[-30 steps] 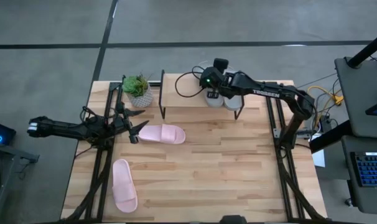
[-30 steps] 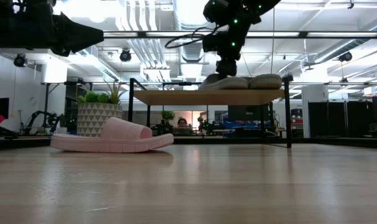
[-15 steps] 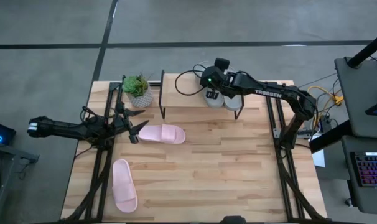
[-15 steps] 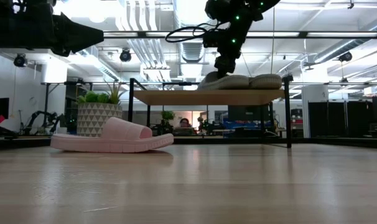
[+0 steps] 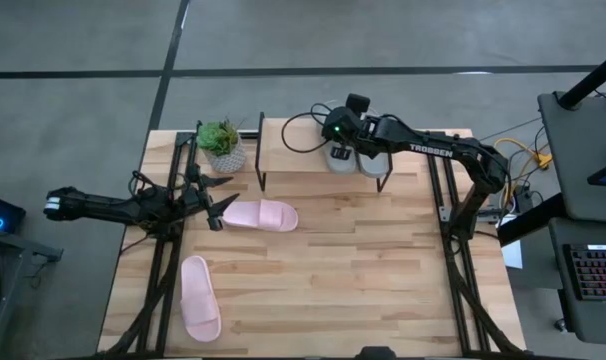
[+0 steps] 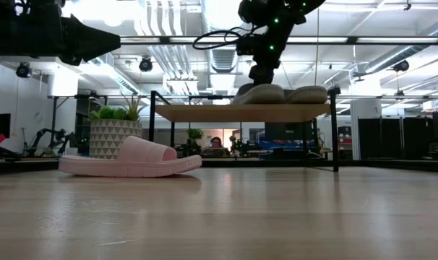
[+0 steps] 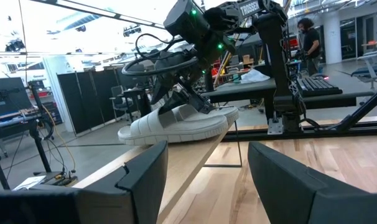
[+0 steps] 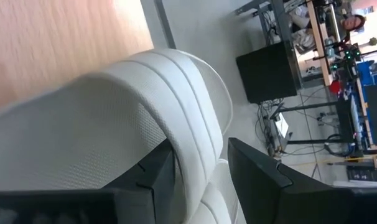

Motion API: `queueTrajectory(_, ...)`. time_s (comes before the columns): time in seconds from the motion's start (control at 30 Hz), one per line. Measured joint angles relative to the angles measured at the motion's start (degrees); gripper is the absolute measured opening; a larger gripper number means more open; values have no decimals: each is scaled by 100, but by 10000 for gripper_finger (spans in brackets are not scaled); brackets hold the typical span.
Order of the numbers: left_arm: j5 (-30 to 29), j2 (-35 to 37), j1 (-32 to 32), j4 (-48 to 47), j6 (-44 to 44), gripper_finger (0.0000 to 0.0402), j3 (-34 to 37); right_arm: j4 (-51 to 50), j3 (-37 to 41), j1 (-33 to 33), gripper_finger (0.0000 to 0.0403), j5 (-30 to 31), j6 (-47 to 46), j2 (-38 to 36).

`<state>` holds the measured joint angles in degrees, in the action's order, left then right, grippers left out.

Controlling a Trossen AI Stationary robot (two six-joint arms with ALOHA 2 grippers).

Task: Pick and place slides into the shelf
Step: Put the gray slide on the shelf, then put the top pink slide on the shelf

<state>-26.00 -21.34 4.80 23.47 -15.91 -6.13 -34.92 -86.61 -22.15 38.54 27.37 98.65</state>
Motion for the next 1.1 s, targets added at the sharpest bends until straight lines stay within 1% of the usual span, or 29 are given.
queueTrajectory(0.23,0,0,0,-1,-1,208,0,-256,1,0,138,-14,-41,0)
queueTrajectory(0.57,-2,0,0,-1,1,208,0,-264,2,12,194,-145,-71,0)
queueTrajectory(0.8,-2,0,0,-1,-1,208,0,-287,-54,90,200,-169,-463,-139)
queueTrajectory(0.87,-2,0,0,-1,-1,208,0,-280,-43,92,201,-455,-641,-293)
queueTrajectory(0.9,-2,0,0,-1,1,208,0,-277,-33,105,201,-726,-775,-373)
queueTrajectory(1.03,-4,-6,-2,0,1,208,0,-77,124,116,200,-2122,-1264,-782)
queueTrajectory(1.1,-5,-16,-1,-5,-1,208,0,253,339,170,200,-2618,-1388,-1024)
